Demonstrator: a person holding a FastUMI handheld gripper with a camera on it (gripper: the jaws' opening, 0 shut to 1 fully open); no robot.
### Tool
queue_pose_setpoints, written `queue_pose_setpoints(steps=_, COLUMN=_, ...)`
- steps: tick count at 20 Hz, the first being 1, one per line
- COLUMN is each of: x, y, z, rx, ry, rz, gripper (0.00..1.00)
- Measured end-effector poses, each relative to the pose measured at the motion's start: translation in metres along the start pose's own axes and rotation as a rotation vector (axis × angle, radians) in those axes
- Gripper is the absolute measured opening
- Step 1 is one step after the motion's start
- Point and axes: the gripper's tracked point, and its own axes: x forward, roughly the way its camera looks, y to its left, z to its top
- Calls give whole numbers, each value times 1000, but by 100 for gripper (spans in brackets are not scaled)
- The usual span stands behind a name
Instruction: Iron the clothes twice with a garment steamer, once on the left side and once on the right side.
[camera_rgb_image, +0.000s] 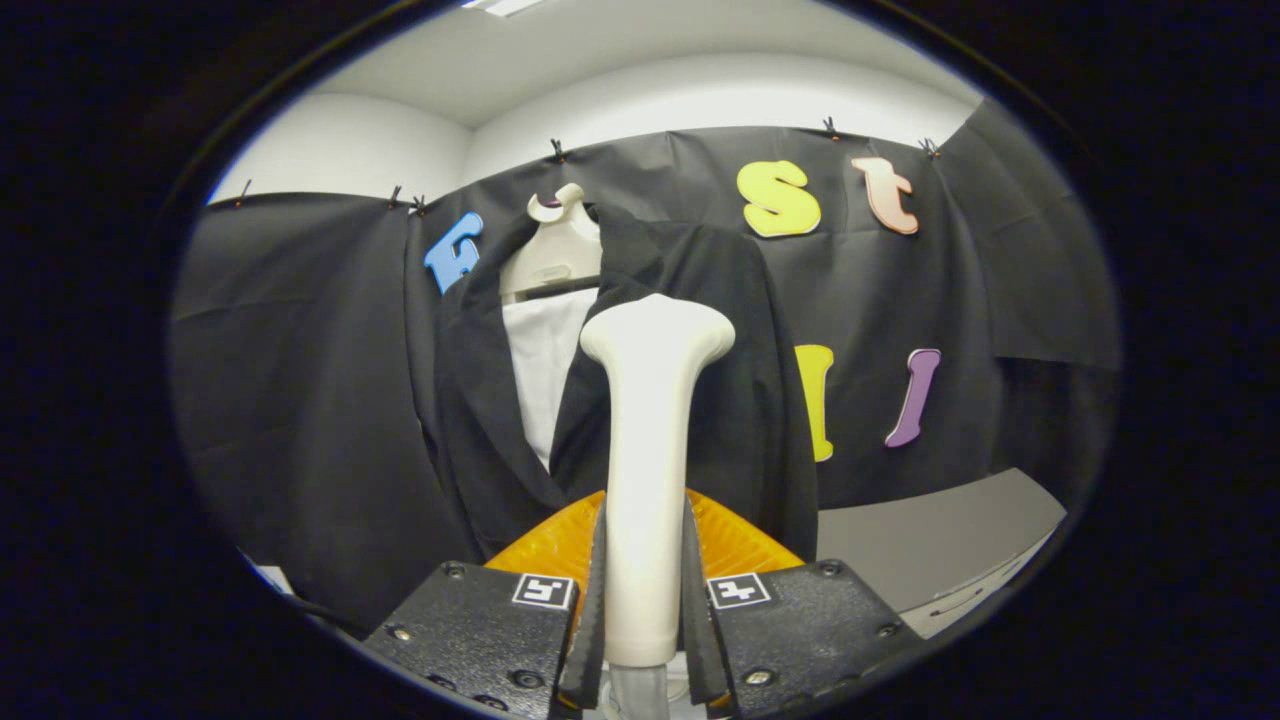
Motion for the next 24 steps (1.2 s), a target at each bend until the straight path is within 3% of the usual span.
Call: queue_pose_setpoints(steps=24, x=-19, y=5, z=-205, rx=-30, ry=325, rz=-31, gripper=36)
